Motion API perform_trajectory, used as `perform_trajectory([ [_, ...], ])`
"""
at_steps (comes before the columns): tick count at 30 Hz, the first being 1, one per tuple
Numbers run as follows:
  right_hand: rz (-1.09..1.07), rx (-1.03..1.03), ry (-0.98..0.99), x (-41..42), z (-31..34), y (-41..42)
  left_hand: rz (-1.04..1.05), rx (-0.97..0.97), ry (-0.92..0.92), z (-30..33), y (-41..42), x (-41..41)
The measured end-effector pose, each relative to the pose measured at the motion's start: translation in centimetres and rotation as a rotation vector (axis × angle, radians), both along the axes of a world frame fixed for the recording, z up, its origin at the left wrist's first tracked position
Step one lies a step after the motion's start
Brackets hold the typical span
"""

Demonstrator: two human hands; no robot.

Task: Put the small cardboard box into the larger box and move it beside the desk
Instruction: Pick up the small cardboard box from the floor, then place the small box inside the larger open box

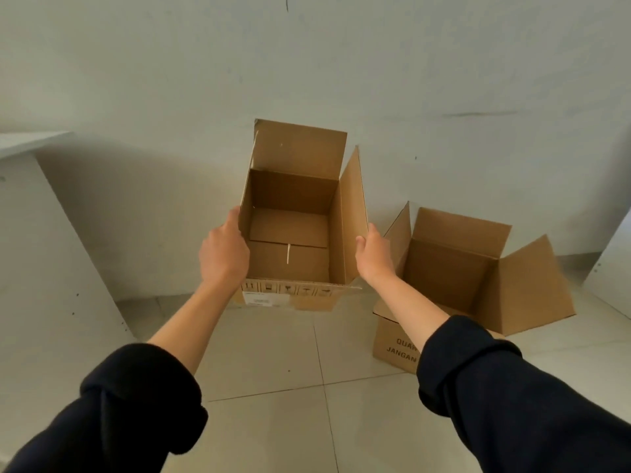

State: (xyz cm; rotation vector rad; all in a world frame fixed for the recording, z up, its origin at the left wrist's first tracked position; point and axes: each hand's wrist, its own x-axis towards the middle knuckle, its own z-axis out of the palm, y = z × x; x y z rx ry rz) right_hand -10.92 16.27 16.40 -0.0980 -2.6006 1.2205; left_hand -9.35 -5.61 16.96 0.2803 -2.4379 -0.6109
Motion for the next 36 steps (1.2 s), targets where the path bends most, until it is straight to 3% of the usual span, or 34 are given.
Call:
perform_trajectory([
  [17,-0.267,-0.036,0.167,-0.3,8.1,15.4,-0.186,-0.053,0.143,9.5,14.2,-3.8],
  [28,-0.445,0.0,0.11,-1.4,5.3,26.4,-0.355,-0.017,0.079,6.3,26.5,-8.4],
  [36,-0.504,0.028,0.047,-3.4,1.9,30.4,-0.413,0.028,0.027,2.2,30.6,-11.9],
])
